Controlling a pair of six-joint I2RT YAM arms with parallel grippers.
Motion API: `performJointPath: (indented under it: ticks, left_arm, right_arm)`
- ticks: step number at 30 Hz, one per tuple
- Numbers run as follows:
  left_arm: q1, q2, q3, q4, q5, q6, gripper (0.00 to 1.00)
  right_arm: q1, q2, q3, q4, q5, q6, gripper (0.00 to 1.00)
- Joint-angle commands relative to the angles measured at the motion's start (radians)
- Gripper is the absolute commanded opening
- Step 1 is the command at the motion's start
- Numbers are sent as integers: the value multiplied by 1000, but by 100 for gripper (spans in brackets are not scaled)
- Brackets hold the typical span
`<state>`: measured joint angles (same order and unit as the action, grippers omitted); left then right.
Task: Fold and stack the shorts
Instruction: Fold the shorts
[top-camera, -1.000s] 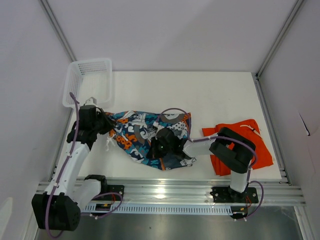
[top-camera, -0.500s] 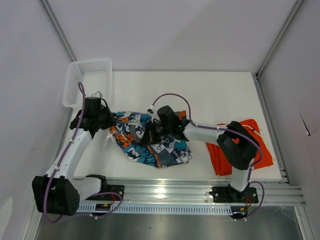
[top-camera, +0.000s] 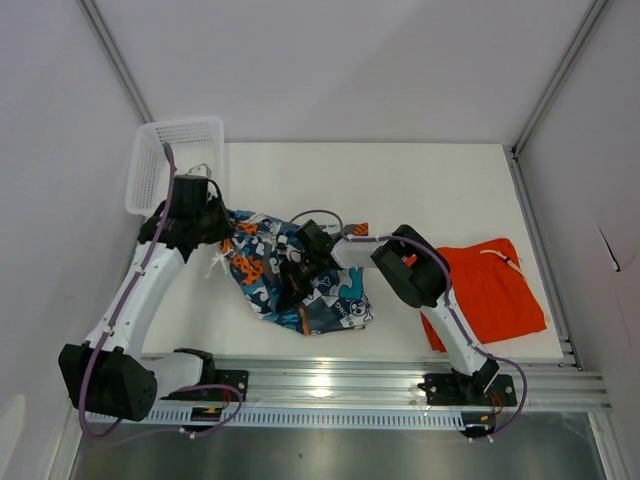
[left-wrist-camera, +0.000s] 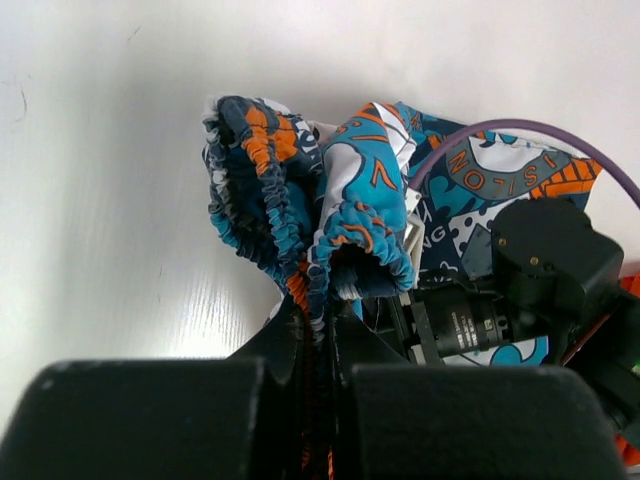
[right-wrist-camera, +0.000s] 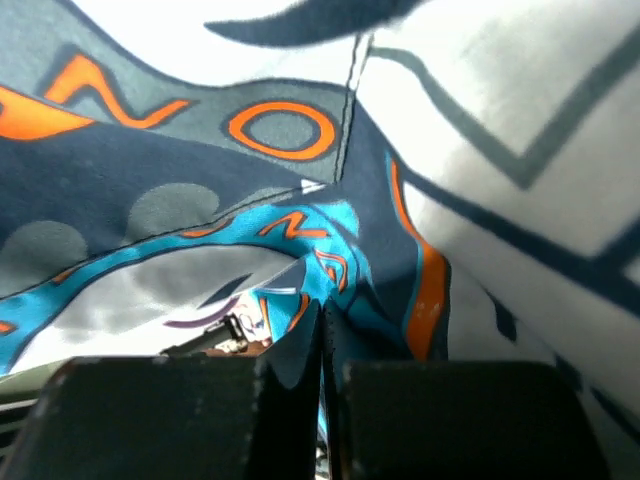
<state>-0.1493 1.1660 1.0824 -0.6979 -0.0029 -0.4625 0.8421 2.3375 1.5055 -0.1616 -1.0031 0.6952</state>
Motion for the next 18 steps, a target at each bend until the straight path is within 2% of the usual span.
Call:
performJointPath:
  ticks: [1,5,8,9,11,12,14,18]
  left_arm:
    - [-50,30,65,-24,-45,50,4]
    - [-128,78,103,-44,-95,47,5]
    - [-196,99,120,-57,-156,35,5]
    - [-213,101,131,-60,-175,28,5]
    - [-251,109,134,-66,-216,21,5]
    - [-272,110,139,-68,-227,19,5]
    - [-295,115,143,-71,-242,16,6]
    - [-364,135,188,-103,-293,5,6]
  right_arm:
    - [-26,32,50,-75,-69,-10,0]
    - [-34,68,42,11,-88,106,0]
    - [-25,74,-16,181,-94,234,0]
    - [-21,71,-37,321,-92,344,0]
    - [-18,59,-130,498,-63,485,0]
    - [-17,59,-160,690,-54,635,0]
    - [-11,66,-195,822,-33,729,0]
    - [11,78,-162,765,15,724,0]
